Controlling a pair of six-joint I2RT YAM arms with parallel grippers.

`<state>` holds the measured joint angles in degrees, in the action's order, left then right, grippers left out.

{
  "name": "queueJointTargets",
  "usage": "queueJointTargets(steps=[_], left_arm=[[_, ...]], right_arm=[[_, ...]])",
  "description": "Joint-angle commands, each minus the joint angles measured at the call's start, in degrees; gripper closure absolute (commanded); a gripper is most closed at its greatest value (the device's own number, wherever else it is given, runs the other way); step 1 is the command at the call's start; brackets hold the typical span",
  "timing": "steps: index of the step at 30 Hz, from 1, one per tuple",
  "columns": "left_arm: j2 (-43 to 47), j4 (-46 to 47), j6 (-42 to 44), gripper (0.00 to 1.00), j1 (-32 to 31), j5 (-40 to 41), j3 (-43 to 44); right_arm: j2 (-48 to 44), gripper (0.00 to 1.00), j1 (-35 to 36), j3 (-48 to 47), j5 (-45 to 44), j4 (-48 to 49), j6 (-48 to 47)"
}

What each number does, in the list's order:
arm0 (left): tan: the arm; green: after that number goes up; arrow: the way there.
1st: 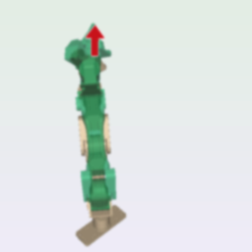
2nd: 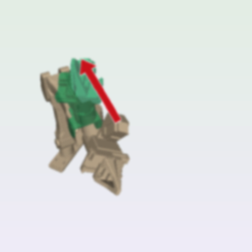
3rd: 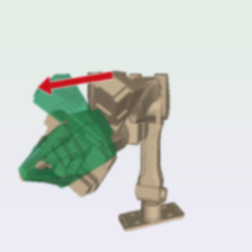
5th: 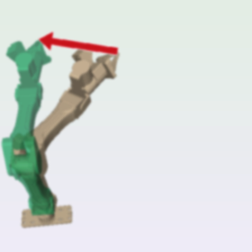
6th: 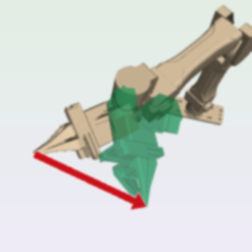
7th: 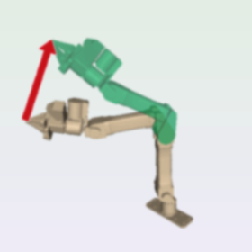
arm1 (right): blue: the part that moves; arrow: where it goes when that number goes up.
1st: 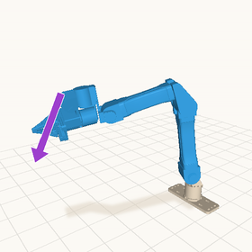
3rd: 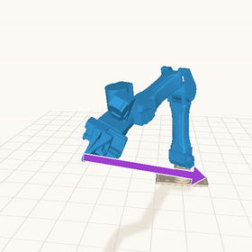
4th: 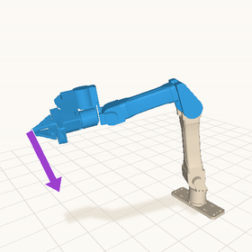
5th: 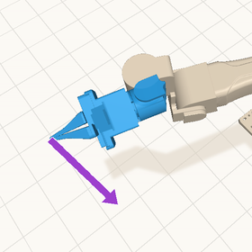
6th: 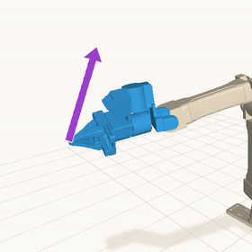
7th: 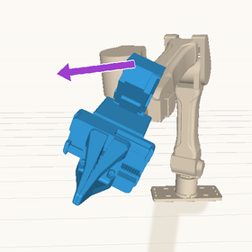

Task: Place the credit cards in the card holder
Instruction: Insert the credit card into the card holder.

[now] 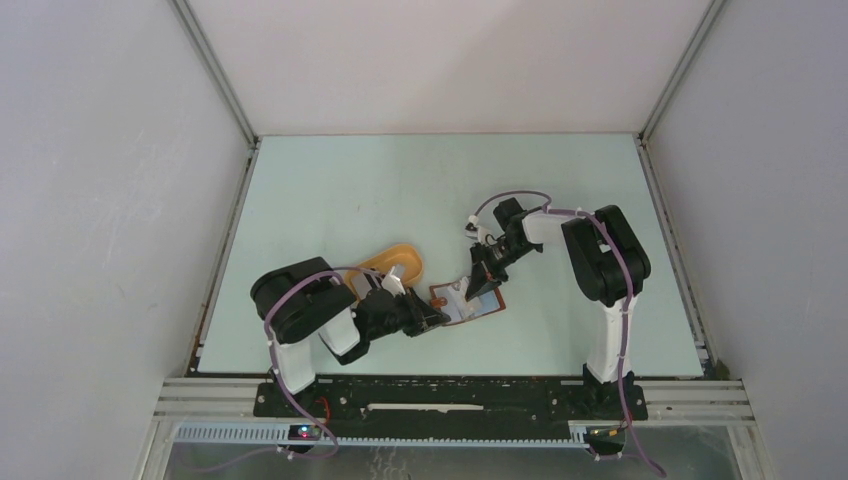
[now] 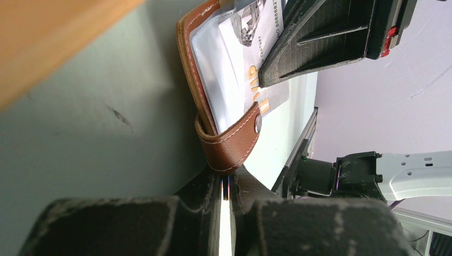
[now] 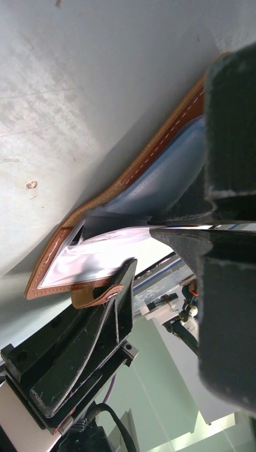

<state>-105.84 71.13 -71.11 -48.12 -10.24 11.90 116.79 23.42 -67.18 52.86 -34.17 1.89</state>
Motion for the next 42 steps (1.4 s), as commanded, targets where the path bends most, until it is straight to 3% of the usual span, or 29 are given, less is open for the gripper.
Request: queueJointTargets(steps=[1, 21, 34, 42], left_arm=[[-1.9, -3.5, 1.7, 0.90, -0.4, 0.7, 0.5], [-1.9, -3.2, 1.9, 0.91, -0.3, 0.9, 0.0], [-3.8, 0.2, 0.7, 0.91, -0.4, 0.6, -0.2], [-4.2, 1.3, 0.3, 0.92, -0.3, 1.8, -1.3]], right_arm=[[2.8, 0.95, 3.6, 0.1, -1.4, 1.9, 0.4], [-4.9, 1.00, 0.0, 2.2, -12.4, 4.7, -0.7], [-4.5, 1.00, 1.7, 5.0, -9.6, 9.6, 2.4], [-6.7, 1.00, -2.6, 6.2, -6.7, 8.2, 1.2]])
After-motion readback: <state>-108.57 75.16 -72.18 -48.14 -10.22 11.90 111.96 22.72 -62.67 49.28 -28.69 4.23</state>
